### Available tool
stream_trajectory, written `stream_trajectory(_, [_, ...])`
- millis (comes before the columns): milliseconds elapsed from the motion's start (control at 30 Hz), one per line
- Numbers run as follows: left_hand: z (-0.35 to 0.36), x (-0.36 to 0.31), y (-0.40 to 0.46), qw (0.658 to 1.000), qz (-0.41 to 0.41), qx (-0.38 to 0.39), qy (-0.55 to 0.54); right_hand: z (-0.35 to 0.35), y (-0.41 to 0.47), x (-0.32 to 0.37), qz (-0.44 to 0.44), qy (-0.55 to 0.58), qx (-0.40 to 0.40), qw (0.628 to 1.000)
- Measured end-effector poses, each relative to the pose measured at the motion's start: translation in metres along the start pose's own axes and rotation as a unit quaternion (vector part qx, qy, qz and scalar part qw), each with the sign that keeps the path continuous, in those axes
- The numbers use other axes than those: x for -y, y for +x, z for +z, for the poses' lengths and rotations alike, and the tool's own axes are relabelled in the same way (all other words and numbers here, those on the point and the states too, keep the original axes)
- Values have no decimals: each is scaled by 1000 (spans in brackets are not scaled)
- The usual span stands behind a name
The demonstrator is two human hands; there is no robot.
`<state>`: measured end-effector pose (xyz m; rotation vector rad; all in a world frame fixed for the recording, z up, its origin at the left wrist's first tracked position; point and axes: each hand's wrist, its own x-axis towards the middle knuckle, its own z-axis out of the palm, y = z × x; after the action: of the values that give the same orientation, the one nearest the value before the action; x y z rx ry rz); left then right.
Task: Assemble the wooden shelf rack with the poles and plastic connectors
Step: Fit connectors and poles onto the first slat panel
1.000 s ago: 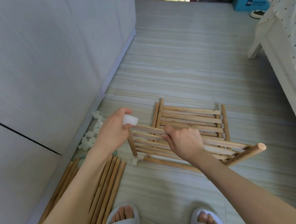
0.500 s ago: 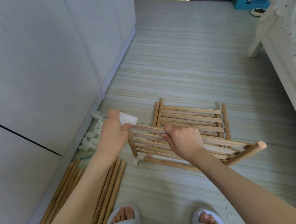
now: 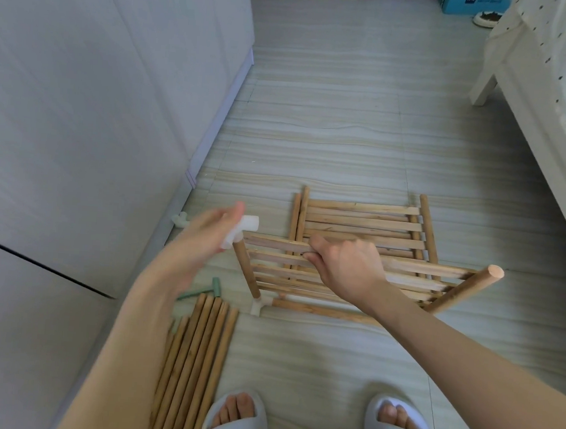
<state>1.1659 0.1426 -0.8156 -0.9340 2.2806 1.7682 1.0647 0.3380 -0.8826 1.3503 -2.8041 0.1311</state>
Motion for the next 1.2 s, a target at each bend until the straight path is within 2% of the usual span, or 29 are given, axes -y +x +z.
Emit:
stream_trajectory(67, [-6,-7,12,997,-38,-37,-56,0,0,0,1,0,1,1000])
stream_trajectory(133, [-1,-15,30,993,-84,-81,-36,-1,-1,0,0,-1,-1,1000])
stream_trajectory(300, [17,-21,50,991,-120,-54,27,0,-2,-1,-4,1,-2,1000])
stream_trajectory(500, [17,-15,52,986,-86,-101,103,0,-4,-2,-5,4,2,1000])
stream_trajectory(733, [21,-12,51,977,-35,-153,141,-2,-3,-2,1,27,18,999])
stream_trajectory(1033, [19,-7,39,980,-39,-139,140,-1,-7,1,-1,33,22,999])
stream_trajectory(1200, [18,-8,40,973,8,-111,201,-2,-7,-1,-9,40,22,999])
